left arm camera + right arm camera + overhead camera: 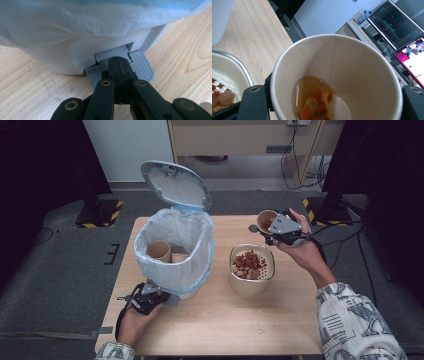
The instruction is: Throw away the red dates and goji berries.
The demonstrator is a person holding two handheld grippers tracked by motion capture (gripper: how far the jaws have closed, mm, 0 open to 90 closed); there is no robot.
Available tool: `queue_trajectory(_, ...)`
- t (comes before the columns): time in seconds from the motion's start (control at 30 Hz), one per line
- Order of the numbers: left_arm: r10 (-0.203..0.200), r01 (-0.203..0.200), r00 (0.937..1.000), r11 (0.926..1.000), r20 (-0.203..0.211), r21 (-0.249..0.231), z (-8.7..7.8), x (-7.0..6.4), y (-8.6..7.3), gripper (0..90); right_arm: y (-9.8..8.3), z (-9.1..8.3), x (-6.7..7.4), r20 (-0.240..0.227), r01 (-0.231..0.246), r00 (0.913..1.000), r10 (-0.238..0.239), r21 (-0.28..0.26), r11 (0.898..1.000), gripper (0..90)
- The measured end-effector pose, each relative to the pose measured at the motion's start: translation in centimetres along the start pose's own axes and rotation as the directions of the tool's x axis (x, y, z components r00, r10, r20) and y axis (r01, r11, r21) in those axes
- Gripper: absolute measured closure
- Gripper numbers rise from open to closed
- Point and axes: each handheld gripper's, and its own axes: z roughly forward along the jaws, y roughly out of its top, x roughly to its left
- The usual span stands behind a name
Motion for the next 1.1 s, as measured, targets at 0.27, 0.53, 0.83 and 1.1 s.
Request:
queue_trajectory(0.27,0.0,0.0,1.0,1.0,0.0,-0.001,0.0,0.0,0.0,90.0,0.6,0.5,1.1,-0.029,0.032,0.9991,-0.032,-0.013,0.999,28.7)
queue_trajectory(0.53,-0.001,0.001,1.0,1.0,0.0,0.0,0.0,0.0,0.0,90.0,0.6,0.0,0.9,-0.017,0.047,0.9988,-0.047,-0.013,0.999,28.5)
queue_trajectory(0.83,-0.001,0.001,1.0,1.0,-0.001,0.0,0.0,0.0,0.0,90.0,0.6,-1.0,1.7,0.001,0.117,0.9932,-0.117,0.0,0.993,28.4)
queue_trajectory(1.1,-0.002,0.002,1.0,1.0,0.0,0.0,0.0,0.0,0.0,90.0,0.5,-1.2,2.0,0.005,0.166,0.986,-0.166,0.013,0.986,28.4)
